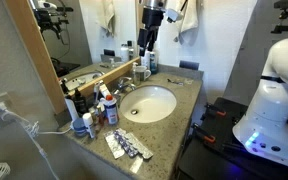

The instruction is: Press the bottle pump to release some liquid object from the bottle

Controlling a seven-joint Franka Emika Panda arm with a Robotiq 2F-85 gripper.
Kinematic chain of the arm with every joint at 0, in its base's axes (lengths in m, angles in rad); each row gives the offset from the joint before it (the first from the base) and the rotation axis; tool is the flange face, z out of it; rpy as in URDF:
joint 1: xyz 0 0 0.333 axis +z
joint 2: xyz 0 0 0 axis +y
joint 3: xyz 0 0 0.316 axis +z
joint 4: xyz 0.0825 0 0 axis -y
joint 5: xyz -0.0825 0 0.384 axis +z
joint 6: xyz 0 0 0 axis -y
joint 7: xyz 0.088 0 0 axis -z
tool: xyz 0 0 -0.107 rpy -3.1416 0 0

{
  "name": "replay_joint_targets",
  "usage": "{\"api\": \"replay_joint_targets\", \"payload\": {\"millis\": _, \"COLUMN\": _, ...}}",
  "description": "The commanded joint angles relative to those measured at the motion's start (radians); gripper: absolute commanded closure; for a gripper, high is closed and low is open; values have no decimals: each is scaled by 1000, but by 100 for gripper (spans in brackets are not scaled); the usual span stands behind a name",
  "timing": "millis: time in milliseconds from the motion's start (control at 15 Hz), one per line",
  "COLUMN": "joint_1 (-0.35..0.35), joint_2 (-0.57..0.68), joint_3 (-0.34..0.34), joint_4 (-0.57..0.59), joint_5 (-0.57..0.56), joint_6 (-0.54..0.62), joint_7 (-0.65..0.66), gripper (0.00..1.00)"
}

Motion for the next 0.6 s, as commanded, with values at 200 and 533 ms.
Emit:
{"api": "replay_joint_targets", "payload": {"millis": 200, "joint_1": -5, "joint_2": 0, "joint_3": 5, "joint_4": 2, "joint_5": 2, "joint_6": -3, "joint_7": -1, "gripper": 0}}
{"api": "replay_joint_targets", "payload": {"millis": 533, "joint_1": -22, "joint_2": 32, "joint_3": -7, "joint_4": 39, "joint_5": -20, "joint_6": -33, "joint_7": -15, "gripper": 0}}
